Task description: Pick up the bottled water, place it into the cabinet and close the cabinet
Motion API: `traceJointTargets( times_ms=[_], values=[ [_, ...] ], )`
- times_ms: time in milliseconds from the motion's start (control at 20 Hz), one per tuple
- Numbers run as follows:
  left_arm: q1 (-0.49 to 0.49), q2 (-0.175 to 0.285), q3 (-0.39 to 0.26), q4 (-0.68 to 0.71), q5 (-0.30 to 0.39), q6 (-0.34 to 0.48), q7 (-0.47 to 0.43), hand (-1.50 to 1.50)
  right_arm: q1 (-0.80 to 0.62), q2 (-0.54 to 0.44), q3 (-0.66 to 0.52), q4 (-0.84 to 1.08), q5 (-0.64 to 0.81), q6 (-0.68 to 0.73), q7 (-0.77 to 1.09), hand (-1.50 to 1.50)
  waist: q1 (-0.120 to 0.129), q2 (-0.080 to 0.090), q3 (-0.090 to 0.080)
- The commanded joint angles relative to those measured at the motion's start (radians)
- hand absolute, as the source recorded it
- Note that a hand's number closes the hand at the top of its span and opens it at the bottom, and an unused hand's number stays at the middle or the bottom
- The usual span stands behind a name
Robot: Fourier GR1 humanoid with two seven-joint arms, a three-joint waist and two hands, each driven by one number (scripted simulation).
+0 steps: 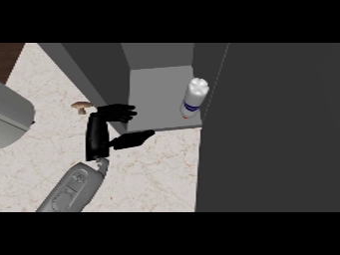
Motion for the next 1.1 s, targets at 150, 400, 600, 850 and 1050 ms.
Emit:
traceJointTargets(
  times_ms=[150, 400, 600, 850, 1050],
  values=[
    [-0.23, -0.031, 0.148, 0.042, 0.18, -0.177, -0.094, -1.5, 0.011, -0.027, -0.045, -0.011, -0.017, 0.008, -0.005, -1.5, 0.001, 0.016, -0.009],
    [-0.217, -0.065, 0.163, 0.057, 0.254, -0.269, -0.204, -1.5, -0.009, 0.008, -0.014, -0.019, 0.028, -0.038, 0.012, -1.5, 0.03, 0.011, -0.009],
    [-0.24, -0.062, 0.182, 0.055, 0.297, -0.334, -0.236, -1.5, -0.01, 0.013, -0.034, 0.001, 0.008, -0.039, 0.005, -1.5, 0.045, 0.007, -0.006],
    [-0.198, -0.066, 0.209, 0.055, 0.36, -0.424, -0.305, -1.5, 0.025, -0.016, -0.045, -0.037, -0.002, -0.03, 0.009, -1.5, 0.064, 0.001, -0.006],
    [-0.134, -0.073, 0.175, -0.033, 0.378, -0.458, -0.276, -1.5, 0.079, -0.009, -0.006, -0.002, 0.038, -0.029, -0.061, -1.5, 0.078, -0.006, -0.004]
  ],
)
